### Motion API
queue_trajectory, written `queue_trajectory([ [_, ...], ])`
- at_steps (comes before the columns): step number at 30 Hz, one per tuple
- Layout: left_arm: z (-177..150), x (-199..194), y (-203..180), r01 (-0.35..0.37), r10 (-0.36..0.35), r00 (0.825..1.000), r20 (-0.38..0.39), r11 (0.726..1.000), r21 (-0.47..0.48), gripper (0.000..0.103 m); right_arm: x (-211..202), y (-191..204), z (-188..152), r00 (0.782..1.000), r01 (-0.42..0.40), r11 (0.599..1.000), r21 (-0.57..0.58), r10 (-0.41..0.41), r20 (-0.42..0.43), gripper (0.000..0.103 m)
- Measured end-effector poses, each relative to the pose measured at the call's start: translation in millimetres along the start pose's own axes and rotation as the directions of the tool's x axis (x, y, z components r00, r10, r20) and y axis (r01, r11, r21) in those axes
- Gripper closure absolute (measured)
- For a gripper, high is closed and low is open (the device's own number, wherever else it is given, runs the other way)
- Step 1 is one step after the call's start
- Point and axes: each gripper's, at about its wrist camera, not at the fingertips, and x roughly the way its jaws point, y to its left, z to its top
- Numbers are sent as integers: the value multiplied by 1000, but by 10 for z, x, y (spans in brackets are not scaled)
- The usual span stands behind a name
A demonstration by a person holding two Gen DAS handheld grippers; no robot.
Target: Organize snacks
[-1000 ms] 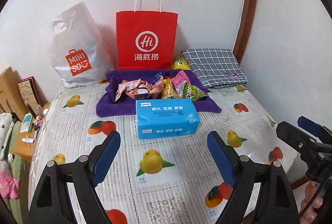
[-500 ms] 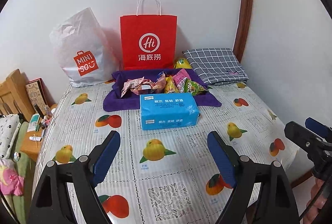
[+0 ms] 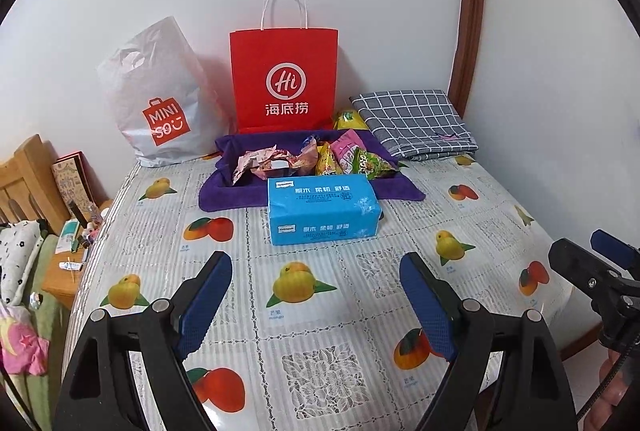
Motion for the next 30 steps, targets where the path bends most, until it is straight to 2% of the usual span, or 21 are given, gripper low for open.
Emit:
queue_trajectory([
  [30,-66,-22,20,2,-2,1000,-6,1000,-12,18,-42,68,-73,1000,18,1000,-18,-17,5,0],
])
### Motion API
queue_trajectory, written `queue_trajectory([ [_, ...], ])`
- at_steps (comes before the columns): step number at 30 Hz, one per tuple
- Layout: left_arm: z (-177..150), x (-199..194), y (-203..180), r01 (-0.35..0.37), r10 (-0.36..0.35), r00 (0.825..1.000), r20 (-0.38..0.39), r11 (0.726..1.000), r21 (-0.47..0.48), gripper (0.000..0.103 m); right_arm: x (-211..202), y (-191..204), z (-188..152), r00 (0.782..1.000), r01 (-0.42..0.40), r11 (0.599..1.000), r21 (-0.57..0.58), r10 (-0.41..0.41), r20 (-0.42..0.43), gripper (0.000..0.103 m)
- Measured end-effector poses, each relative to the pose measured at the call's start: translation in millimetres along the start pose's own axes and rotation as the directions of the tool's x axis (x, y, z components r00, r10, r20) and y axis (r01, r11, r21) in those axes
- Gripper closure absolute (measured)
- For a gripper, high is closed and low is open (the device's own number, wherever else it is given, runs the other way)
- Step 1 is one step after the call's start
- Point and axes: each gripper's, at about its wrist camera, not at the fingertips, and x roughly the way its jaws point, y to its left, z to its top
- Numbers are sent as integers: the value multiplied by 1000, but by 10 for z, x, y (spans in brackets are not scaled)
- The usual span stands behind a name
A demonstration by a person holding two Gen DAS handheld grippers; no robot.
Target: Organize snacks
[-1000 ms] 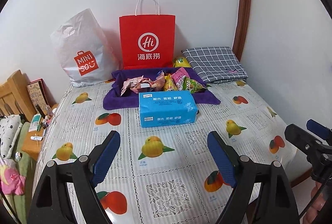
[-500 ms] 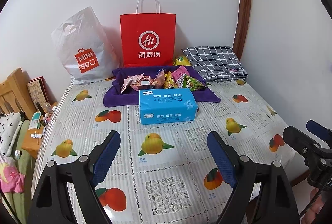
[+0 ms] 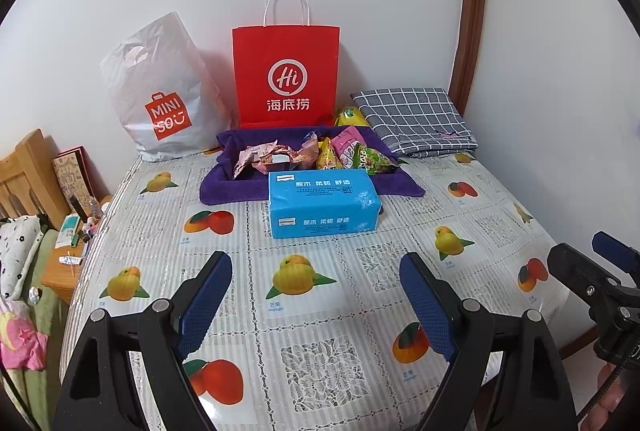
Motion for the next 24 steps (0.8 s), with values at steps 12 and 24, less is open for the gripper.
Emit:
queue_trajectory([
  [12,6,-5,-16,-3,3,1000,1,1000,2,18,-19,-3,3,1000,-1,1000,2,1,4,0],
  [24,4,-13,-18,-1,1,1000,1,1000,4,18,-29,-3,40,1000,1,1000,7,-1,6,0],
])
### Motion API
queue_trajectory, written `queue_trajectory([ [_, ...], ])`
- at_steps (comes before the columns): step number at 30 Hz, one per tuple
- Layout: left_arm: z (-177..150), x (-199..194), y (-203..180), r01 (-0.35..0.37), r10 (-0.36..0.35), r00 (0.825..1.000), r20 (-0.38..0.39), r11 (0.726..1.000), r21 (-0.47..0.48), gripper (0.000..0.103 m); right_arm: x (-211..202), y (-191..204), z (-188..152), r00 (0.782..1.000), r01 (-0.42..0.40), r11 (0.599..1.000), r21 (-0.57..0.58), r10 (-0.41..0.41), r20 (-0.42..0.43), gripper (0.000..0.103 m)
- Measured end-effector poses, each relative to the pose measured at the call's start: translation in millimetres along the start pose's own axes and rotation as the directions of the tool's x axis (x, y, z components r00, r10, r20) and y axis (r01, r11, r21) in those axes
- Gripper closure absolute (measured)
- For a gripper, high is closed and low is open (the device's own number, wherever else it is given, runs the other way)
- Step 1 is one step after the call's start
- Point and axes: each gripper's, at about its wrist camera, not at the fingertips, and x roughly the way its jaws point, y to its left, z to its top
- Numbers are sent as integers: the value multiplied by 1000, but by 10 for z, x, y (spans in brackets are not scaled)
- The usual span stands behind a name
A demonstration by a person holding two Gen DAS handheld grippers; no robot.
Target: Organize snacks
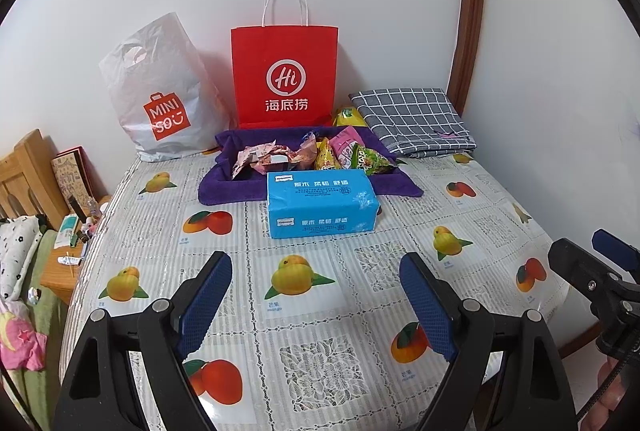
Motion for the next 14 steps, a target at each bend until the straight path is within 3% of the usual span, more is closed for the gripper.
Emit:
queue_trajectory([
  [14,11,82,43,2,-2,1000,-5,1000,-17,18,47,53,-15,999,-42,999,-1,42,3,0],
])
